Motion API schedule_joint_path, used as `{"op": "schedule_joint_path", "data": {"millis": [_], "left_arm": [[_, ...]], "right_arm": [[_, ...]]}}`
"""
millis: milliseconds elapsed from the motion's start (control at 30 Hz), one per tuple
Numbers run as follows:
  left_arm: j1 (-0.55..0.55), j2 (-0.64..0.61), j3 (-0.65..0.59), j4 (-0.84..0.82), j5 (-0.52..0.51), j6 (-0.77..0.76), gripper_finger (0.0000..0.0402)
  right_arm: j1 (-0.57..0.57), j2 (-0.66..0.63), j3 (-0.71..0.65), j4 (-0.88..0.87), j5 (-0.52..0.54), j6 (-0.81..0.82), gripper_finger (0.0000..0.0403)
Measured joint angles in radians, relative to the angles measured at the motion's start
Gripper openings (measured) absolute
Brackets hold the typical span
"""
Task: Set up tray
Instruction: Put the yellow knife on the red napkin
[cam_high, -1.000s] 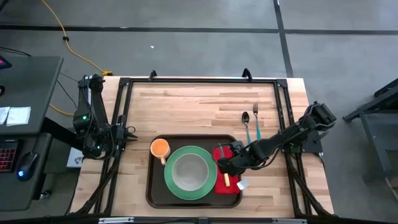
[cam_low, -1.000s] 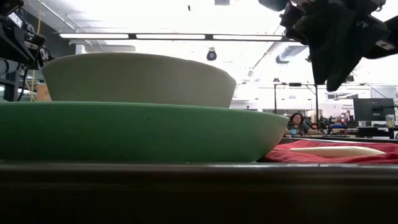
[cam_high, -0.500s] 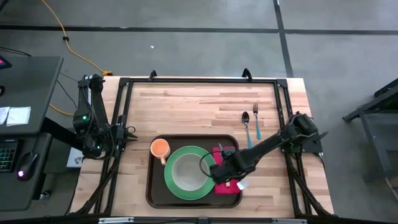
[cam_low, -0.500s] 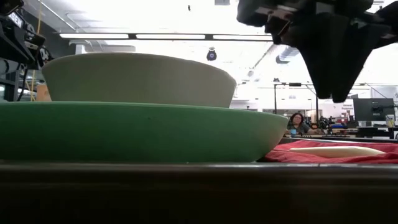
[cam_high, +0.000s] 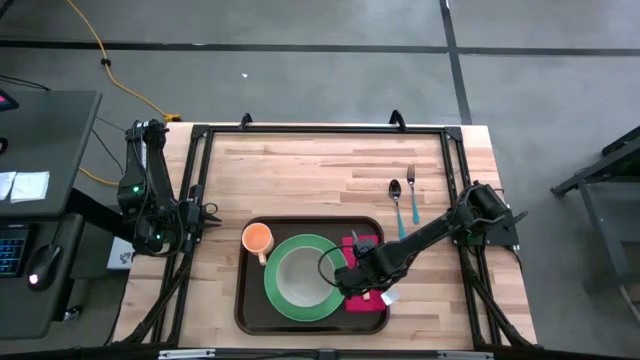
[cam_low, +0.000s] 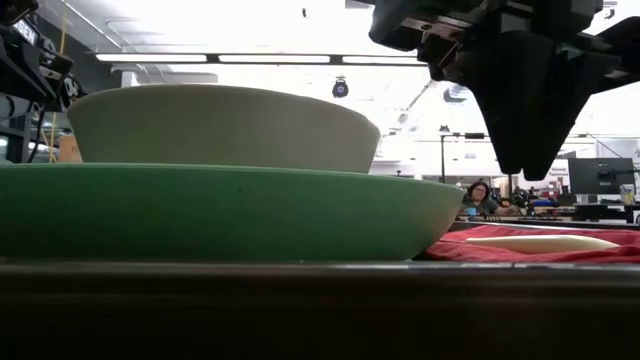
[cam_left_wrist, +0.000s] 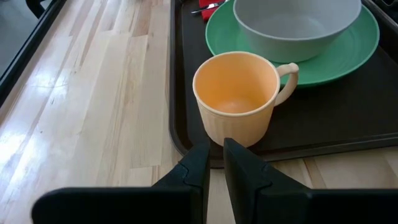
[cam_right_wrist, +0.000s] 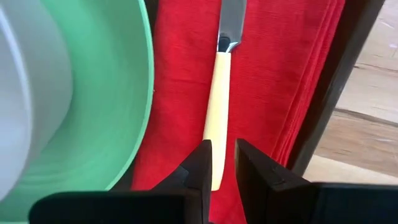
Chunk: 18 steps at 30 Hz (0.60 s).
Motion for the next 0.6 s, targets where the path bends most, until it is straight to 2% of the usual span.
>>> {"op": "schedule_joint_path", "data": {"millis": [333,600], "left_arm": [[0.0,0.0,0.0,0.0,0.0,0.0,0.0079],[0.0,0.0,0.0,0.0,0.0,0.0,0.0079]], "right_arm": [[0.0,0.0,-0.001,0.055,0.034,-0.079,0.0052],[0.0,0.0,-0.001,0.059,0.029,-0.08,0.0053]]}}
